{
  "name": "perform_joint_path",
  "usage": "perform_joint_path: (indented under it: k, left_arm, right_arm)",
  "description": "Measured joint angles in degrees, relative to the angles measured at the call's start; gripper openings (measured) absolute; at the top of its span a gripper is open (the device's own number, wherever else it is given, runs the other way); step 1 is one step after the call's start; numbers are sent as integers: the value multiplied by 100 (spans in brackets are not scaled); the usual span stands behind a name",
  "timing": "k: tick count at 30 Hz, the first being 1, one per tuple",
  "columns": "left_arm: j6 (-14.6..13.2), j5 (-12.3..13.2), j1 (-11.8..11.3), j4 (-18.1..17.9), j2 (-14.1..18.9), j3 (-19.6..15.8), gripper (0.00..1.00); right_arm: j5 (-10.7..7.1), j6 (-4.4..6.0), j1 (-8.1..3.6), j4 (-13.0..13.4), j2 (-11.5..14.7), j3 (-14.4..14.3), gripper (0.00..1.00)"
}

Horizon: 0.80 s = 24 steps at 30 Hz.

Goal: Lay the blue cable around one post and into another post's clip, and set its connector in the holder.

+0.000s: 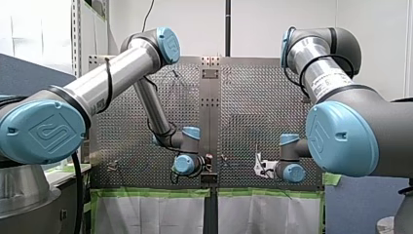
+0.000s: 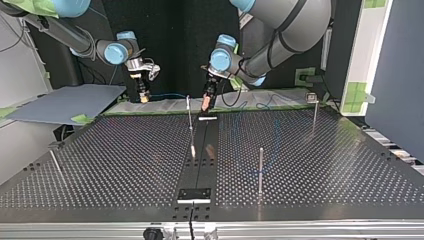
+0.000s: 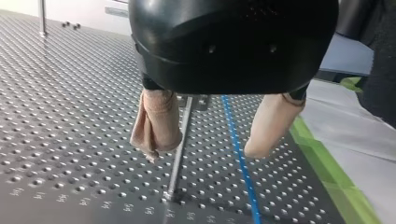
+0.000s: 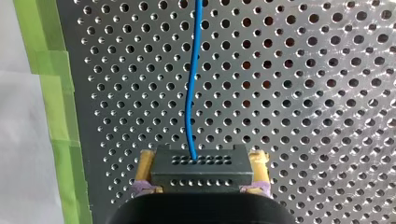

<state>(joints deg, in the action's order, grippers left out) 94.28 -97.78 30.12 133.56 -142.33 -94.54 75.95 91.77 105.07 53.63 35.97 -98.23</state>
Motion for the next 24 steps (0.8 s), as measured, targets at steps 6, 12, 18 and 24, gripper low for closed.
perform_joint_path:
  k: [6,12,18,24]
  left_arm:
    - [47,248,20,23,58,-33,98]
    - [57,458,16,283,60,-35,98]
    - [2,584,-23,436,61,-36,98]
    - [-16,729,20,453,64,-36,98]
  right_arm:
    - [0,2,-6,0,-9,2,0]
    - [-1,8,-7,1,-13,2,0]
    - [-3,-2,-8,-9,-16,1,0]
    - [-1,-2,-8,-30,-22,1,0]
